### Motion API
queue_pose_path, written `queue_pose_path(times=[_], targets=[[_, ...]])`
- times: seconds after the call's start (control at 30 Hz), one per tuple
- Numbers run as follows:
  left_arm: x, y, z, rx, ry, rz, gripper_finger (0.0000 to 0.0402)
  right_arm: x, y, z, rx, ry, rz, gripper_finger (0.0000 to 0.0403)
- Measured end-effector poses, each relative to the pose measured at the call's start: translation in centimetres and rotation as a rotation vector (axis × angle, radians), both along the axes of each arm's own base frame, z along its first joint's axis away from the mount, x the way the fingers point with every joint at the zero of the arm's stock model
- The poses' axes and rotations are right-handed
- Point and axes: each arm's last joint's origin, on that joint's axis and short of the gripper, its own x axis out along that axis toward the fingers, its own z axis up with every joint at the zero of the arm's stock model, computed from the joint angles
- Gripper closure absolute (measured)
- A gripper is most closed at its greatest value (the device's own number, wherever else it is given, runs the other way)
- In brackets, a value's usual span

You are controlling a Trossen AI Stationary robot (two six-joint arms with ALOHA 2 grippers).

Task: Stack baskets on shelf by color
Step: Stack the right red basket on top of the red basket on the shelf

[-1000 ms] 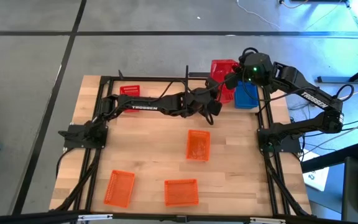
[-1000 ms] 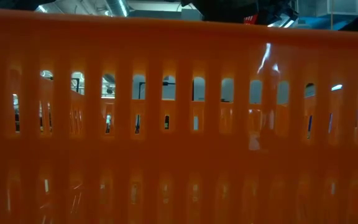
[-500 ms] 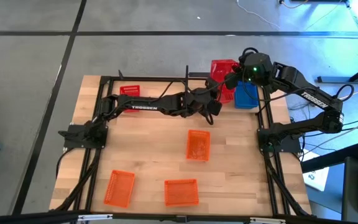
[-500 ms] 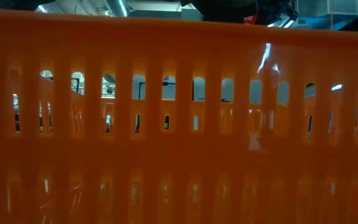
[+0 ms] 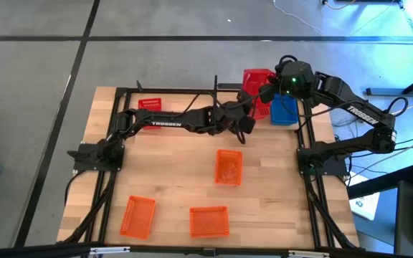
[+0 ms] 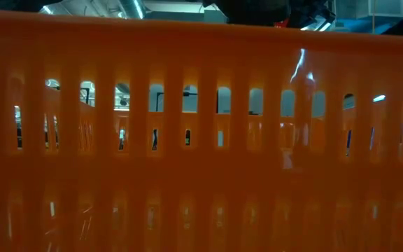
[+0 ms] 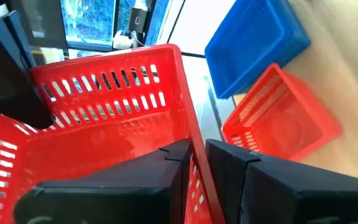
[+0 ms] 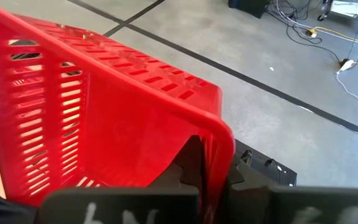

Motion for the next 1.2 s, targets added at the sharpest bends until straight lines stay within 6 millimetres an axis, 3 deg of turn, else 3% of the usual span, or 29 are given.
queue_pose_path(times=[0.23,0.47,0.63,0.93,1.2], targets=[[-0.06,0.1,-0.09,0.115,0.122,-0.027,0.036,-0.02,0.0,-0.03,-0.008,0.016,0.008,0.0403],[-0.11,0.12,-0.2,0.166,0.183,-0.037,0.032,-0.01,0.02,-0.04,-0.005,0.015,0.012,0.0403],[-0.14,0.41,-0.13,0.161,0.171,-0.021,0.0299,0.0,0.01,-0.02,-0.005,0.011,0.01,0.0403],[-0.12,0.3,-0.13,0.059,0.072,0.008,0.0297,0.0,-0.01,0.0,0.007,-0.012,-0.011,0.0403],[-0.05,0.52,-0.09,0.082,0.094,-0.045,0.0297,-0.02,-0.03,0.0,0.022,-0.038,-0.034,0.0403]])
